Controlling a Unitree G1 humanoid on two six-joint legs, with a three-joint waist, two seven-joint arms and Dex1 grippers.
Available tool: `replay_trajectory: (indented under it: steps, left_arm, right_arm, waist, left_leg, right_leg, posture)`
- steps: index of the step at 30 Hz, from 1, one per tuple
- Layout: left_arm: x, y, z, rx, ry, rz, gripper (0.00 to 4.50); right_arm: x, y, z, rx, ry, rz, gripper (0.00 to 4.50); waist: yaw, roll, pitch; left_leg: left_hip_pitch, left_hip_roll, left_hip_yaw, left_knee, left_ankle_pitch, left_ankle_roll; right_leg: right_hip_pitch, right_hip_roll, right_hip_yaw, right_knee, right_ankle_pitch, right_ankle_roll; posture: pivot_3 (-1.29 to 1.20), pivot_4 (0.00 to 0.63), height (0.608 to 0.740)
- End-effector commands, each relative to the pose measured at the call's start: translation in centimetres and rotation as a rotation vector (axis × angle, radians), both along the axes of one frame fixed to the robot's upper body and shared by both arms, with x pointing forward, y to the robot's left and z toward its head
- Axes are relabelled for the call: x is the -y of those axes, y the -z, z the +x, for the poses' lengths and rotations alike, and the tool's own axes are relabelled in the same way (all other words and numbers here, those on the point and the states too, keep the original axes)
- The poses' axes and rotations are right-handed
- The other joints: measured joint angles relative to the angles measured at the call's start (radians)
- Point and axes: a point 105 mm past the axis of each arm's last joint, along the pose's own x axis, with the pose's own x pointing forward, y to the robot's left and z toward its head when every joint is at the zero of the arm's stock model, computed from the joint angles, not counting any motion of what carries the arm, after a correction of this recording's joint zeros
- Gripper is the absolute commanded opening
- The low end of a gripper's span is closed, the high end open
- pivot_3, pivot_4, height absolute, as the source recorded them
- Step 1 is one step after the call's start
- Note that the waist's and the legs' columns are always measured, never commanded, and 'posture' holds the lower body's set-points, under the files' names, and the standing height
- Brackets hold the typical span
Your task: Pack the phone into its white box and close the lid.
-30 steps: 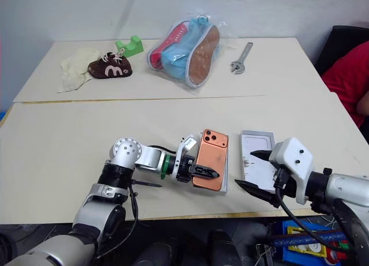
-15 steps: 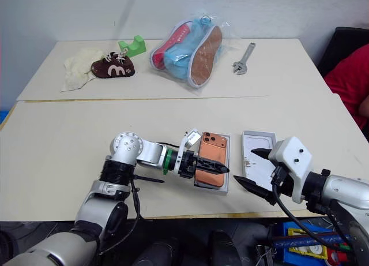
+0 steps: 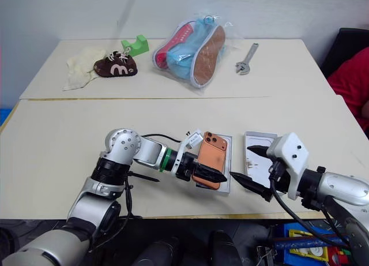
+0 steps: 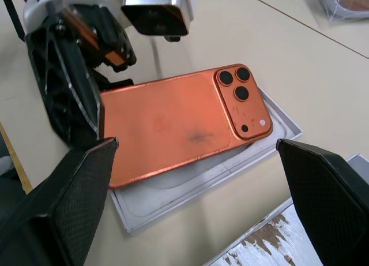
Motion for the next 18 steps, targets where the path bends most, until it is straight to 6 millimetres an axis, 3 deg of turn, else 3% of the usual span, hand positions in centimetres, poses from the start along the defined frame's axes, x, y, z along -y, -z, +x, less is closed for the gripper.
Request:
replay_trajectory:
  steps: [1,6,11,13,18]
  left_arm:
    - [0.7,-1.7,-0.5,0.157,0.078,-0.027,4.49]
    - [0.5,-0.6,-0.2,0.333,0.161,0.047,4.49]
    - [-1.0,-0.8,0.1,0.392,0.198,0.074,4.49]
    - [-2.3,-0.8,0.5,0.424,0.191,0.098,4.49]
    - [-8.4,-1.8,-0.2,0.473,0.188,0.037,4.49]
  right_arm:
    - [-0.2,-0.5,-0.2,0.03,-0.011,0.001,4.5]
    - [-0.3,-0.6,-0.2,0.03,0.004,0.033,4.5]
    - [-0.2,-0.2,-0.4,0.018,0.028,0.026,4.5]
    - [0.3,0.2,-0.2,0.004,0.069,0.007,4.5]
    - [2.2,1.2,1.7,-0.046,0.297,-0.035,4.5]
  waist:
    - [-0.001,0.0,0.0]
    - [-0.001,0.0,0.0]
    - [0.0,0.0,0.0]
    - [-0.004,0.0,0.0]
    - [-0.024,0.002,0.001]
  left_leg:
    - [0.0,0.0,0.0,0.0,0.0,0.0]
    - [0.0,0.0,0.0,0.0,0.0,0.0]
    - [0.0,0.0,0.0,0.0,0.0,0.0]
    - [0.0,0.0,0.0,0.0,0.0,0.0]
    - [0.002,0.003,0.002,-0.003,0.0,-0.001]
  right_leg:
    - [0.0,0.0,0.0,0.0,0.0,0.0]
    - [0.0,0.0,0.0,0.0,0.0,0.0]
    - [0.0,0.0,0.0,0.0,0.0,0.0]
    - [0.0,0.0,0.0,0.0,0.0,0.0]
    - [0.0,0.002,0.002,0.0,0.0,0.0]
  posture:
    - [0.0,0.15,0.74]
    - [0.0,0.15,0.74]
    - [0.0,0.15,0.74]
    - [0.0,0.15,0.74]
    - [0.0,0.15,0.74]
